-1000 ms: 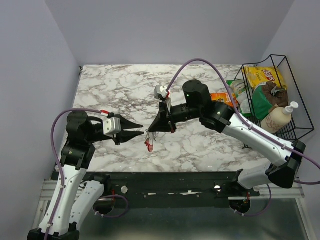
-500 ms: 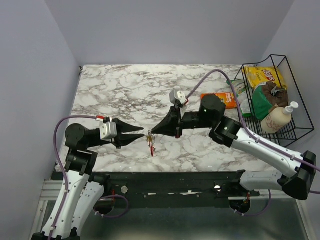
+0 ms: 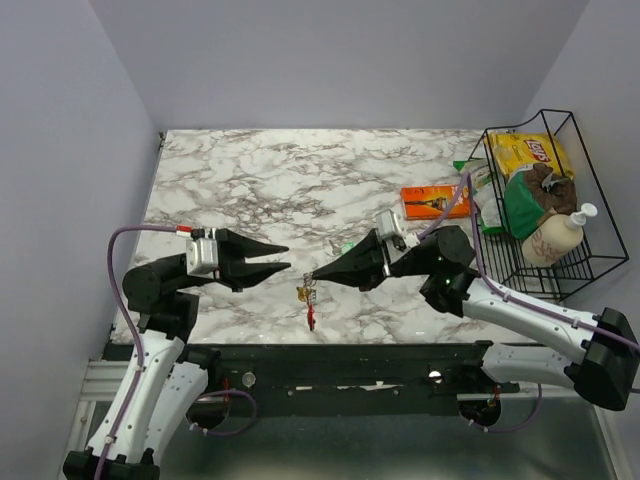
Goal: Put the keys on the keyring
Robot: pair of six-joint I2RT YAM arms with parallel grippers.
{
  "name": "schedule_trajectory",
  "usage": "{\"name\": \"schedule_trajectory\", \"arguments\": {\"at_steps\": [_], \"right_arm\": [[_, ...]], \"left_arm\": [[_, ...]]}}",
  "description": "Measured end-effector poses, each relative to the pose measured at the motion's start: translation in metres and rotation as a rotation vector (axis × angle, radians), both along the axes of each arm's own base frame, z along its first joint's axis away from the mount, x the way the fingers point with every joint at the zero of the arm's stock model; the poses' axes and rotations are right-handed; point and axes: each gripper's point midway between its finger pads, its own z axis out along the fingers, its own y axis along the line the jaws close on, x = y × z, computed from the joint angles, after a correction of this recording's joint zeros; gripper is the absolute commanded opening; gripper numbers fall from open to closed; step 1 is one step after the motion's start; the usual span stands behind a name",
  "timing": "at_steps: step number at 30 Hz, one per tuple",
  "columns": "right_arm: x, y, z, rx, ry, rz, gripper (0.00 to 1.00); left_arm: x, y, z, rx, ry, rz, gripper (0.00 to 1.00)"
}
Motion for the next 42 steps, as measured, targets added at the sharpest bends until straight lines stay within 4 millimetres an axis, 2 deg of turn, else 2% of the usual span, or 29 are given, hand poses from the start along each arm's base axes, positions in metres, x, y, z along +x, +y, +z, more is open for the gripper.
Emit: {"name": "schedule_trajectory", "arguments": {"at_steps": [6,12,35,42], "right_arm": [[-0.007,-0.002,0.012,0.08,-0.063,0.033,0.0],[-0.009,-0.004,0.021,0.123,-0.097,0.043,0.01],[-0.01,-0.002,0.019,0.122,-0.101,0.05,0.01],[-0.01,-0.002,0.019,0.122,-0.101,0.05,0.01]], "left_arm": [[-0.011,-0.003,0.005,0.008,0.006,-0.076,0.42],[-0.021,-0.008,0.001,0.03,0.028,-0.139,0.43],[-0.029,-0.025,-0.002,0.069,0.039,-0.236,0.36],[-0.03,-0.029,-0.002,0.077,0.036,-0.257,0.29]]}}
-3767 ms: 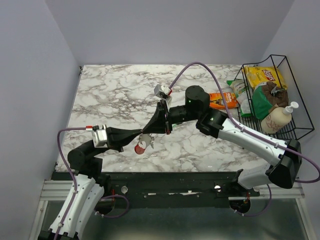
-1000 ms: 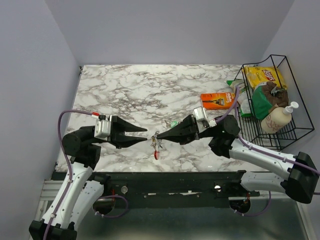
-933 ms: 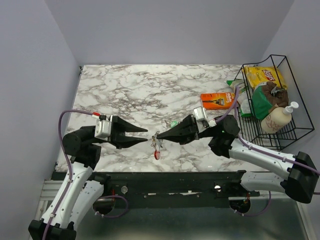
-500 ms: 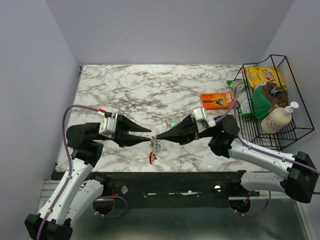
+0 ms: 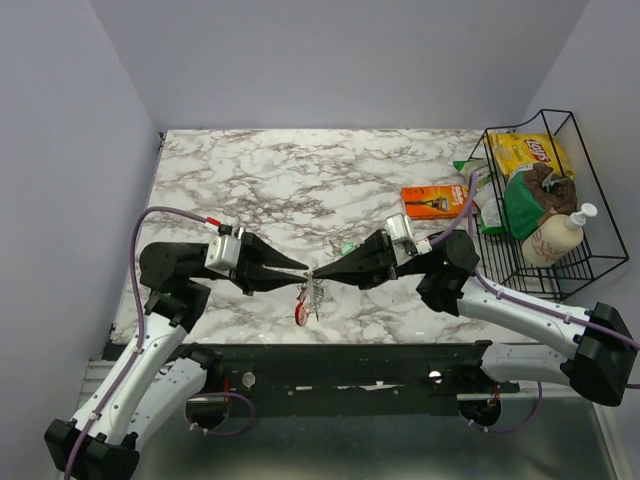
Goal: Put the keys on the keyring
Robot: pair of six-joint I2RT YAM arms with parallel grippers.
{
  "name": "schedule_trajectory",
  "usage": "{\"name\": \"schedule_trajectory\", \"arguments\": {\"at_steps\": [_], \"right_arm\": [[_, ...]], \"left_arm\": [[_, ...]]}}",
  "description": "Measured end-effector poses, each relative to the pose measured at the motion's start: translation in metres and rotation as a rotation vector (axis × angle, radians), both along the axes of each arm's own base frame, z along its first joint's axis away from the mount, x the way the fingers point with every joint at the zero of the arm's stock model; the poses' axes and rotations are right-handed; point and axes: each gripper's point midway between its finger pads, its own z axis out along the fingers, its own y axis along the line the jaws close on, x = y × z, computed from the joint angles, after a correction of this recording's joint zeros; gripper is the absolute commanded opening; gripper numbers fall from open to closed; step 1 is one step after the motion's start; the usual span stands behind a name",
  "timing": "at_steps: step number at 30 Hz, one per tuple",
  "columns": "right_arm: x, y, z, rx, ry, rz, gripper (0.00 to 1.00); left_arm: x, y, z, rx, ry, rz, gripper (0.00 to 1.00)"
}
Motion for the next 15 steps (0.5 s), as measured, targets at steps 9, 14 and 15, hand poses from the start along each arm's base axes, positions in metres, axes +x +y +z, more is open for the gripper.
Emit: {"name": "schedule_trajectory", "arguments": {"at_steps": [9,14,15], "right_arm": [[0.0008,0.0012,-0.0019,-0.005,0.003,0.001,0.01],[0.0013,0.0008,-0.0014,-0.003,0.002,-0.002,0.01],[0.0014,0.0009,-0.0015,-0.003,0.003,-0.002,0.02]], "left_arm": [[-0.0012,-0.0048,-0.0041,0.012,0.001,-0.022,0.0],[0.0015,-0.0054,-0.0016,0.016,-0.013,-0.011,0.0],[0.0024,-0.0053,-0.0009,0.019,-0.019,-0.004,0.0]]}}
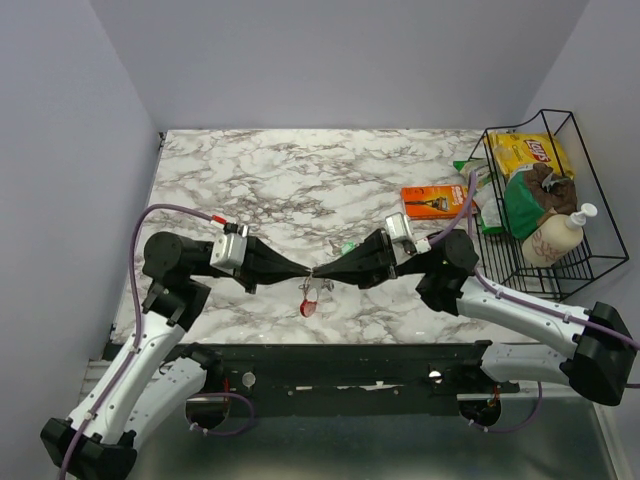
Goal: Put the keys on the keyring
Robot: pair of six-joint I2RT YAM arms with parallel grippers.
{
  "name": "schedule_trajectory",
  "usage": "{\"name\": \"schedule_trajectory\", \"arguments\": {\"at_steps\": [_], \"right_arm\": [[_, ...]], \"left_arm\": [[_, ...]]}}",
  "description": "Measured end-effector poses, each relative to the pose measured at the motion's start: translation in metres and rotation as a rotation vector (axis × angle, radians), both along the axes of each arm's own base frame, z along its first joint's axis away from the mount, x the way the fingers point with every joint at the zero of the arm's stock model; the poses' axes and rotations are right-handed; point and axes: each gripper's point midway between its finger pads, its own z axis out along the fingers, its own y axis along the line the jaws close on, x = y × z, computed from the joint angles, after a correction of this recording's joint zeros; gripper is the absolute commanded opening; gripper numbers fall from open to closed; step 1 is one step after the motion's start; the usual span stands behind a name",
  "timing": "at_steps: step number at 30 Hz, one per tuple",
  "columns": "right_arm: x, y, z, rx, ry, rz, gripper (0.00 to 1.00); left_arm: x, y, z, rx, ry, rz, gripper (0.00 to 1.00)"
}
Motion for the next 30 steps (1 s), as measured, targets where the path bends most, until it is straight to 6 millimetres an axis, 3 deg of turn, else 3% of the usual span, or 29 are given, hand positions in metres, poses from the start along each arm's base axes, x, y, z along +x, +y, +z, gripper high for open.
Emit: {"name": "schedule_trajectory", "arguments": {"at_steps": [3,4,6,7,10,19,24,30], "right_arm": [[0.002,0.0,0.0,0.0,0.004,-0.014,0.2],[0.004,0.0,0.0,-0.003,0.005,-0.024,0.34],[0.007,-0.001,-0.001,-0.017,0.005,-0.049,0.48],[0.007,-0.001,-0.002,-0.019,0.007,-0.051,0.59],[0.011,-0.004,-0.004,-0.045,-0.01,-0.096,0.72],[0.036,-0.004,0.014,-0.144,-0.09,-0.25,0.74],[0.055,0.006,0.017,-0.217,-0.087,-0.303,0.65],[0.069,0.02,0.001,-0.337,-0.061,-0.307,0.55]], "left_arm": [[0.004,0.0,0.002,0.012,-0.004,0.031,0.0],[0.006,0.001,0.003,0.021,-0.005,0.049,0.0],[0.009,0.002,0.005,0.034,-0.009,0.08,0.0],[0.012,0.002,0.006,0.045,-0.012,0.101,0.0],[0.019,0.005,0.008,0.079,-0.02,0.156,0.0],[0.042,0.017,-0.001,0.248,-0.036,0.305,0.0],[0.052,0.024,-0.016,0.354,-0.011,0.354,0.0],[0.059,0.036,-0.023,0.458,-0.005,0.408,0.0]]}}
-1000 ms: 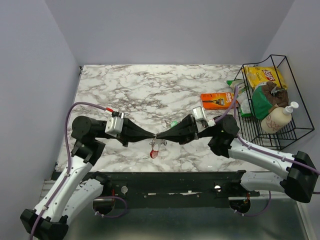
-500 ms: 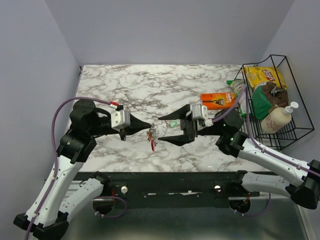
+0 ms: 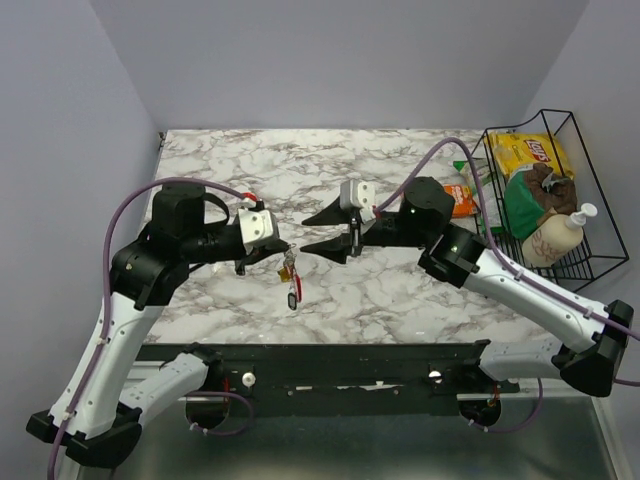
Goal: Put the keys on the keyring
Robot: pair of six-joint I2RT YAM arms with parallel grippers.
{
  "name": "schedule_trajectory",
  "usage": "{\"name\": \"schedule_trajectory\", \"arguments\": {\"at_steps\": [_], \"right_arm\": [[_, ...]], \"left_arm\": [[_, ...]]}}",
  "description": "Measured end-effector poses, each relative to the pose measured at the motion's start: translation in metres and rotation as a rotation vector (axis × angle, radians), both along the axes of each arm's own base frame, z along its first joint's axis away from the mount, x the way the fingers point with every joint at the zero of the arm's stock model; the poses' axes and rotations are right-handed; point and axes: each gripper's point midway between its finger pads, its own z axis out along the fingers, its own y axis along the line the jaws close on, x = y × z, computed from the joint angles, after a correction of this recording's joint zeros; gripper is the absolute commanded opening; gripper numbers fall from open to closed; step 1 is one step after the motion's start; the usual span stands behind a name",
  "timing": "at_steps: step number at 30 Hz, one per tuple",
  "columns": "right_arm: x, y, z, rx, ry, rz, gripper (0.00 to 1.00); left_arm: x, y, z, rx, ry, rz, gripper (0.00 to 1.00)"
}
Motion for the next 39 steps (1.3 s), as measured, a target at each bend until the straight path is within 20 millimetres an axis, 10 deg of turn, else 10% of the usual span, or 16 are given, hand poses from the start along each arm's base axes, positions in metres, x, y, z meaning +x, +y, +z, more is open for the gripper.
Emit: {"name": "schedule_trajectory", "arguments": {"at_steps": [9,39], "right_arm": [[0.008,0.01,-0.035,-0.128,0.067,0.003,0.55],[-0.002,0.031,-0.061,-0.21,0.131,0.097,0.28]], "left_arm": [[0.003,0.011,-0.011,0.132,0.021,0.046,0.0],[0.005,0.012,-0.035,0.25,0.07,0.048,0.0]]}}
